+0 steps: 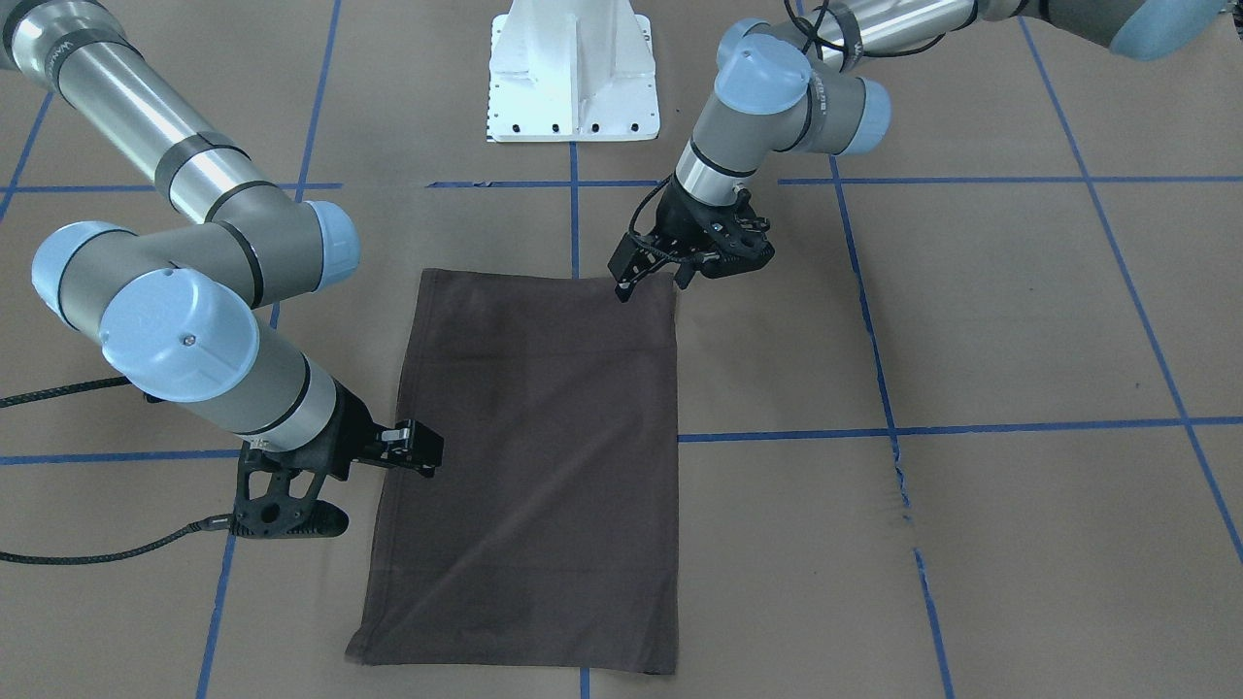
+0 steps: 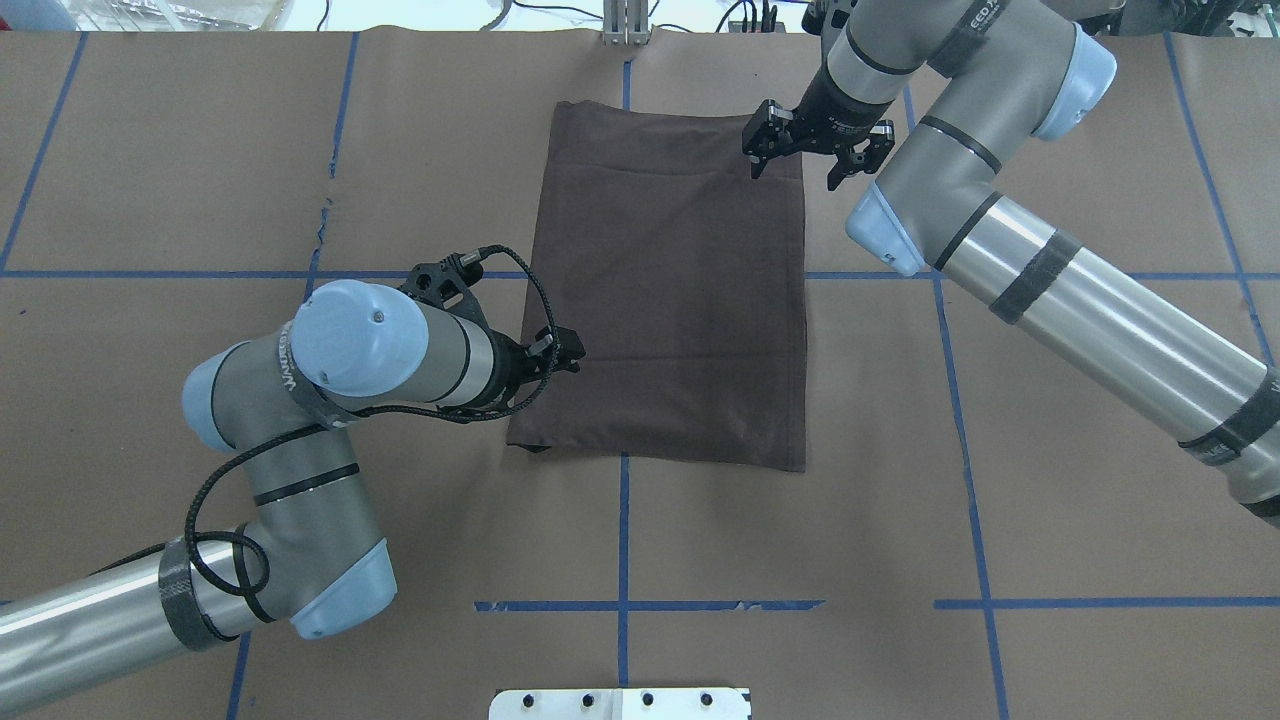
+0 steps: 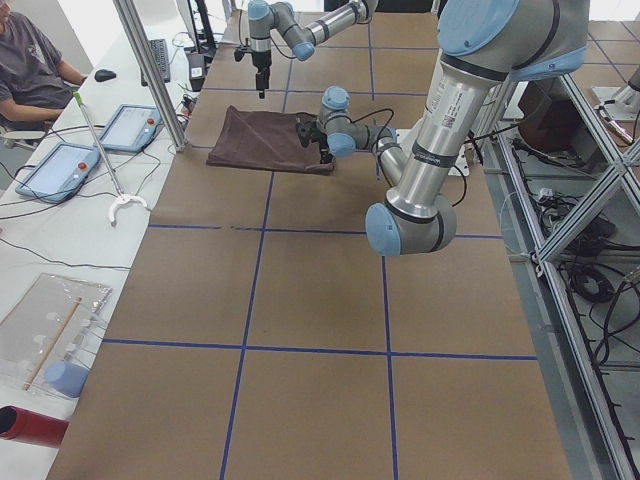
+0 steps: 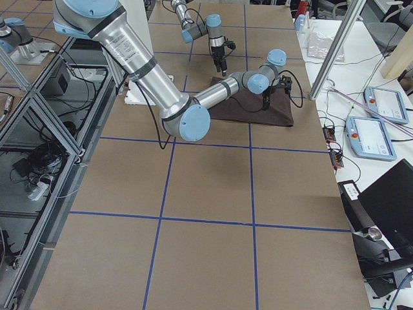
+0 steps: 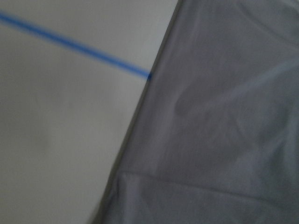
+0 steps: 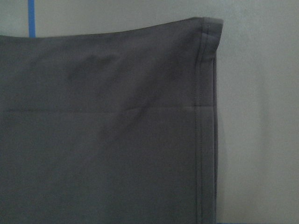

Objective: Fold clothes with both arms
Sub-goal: 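Move both grippers to the shirt's bottom corners nearest the robot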

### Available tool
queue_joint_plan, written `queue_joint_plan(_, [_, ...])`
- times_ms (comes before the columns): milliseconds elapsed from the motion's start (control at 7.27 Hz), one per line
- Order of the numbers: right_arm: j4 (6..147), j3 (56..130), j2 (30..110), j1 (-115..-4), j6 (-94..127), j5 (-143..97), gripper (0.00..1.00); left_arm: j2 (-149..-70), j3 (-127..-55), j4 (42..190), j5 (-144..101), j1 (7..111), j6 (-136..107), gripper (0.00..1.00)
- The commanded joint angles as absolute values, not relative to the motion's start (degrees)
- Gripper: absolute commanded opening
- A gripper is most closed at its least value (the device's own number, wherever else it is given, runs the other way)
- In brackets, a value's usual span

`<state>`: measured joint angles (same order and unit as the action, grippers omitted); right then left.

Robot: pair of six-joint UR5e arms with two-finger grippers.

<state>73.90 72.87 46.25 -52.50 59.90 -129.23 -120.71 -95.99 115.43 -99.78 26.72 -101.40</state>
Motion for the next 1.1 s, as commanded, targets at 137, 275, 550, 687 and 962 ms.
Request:
queue_joint_plan(137, [73.56,74.09,46.67,-52.38,63.19,-130.69,1.0,-119.62,-95.01,114.96,-96.42,24.79,-102.92,0.98])
queue_joint_plan(275, [73.56,74.09,46.58,-52.38,63.19,-130.69,1.0,-118.75,-95.18,114.96,-96.5,24.79,-102.75,0.98])
queue_joint_plan(550, [73.56,74.09,46.5,-52.38,63.19,-130.69,1.0,-118.56,-95.27,114.96,-96.5,24.44,-102.92,0.98])
queue_joint_plan(687, [73.56,74.09,46.41,-52.38,63.19,-130.69,1.0,-118.65,-95.19,114.96,-96.59,24.0,-102.83,0.98])
queue_joint_plan(962, [73.56,74.09,46.32,-52.38,63.28,-130.69,1.0,-119.18,-95.01,114.35,-96.59,22.51,-103.01,0.96])
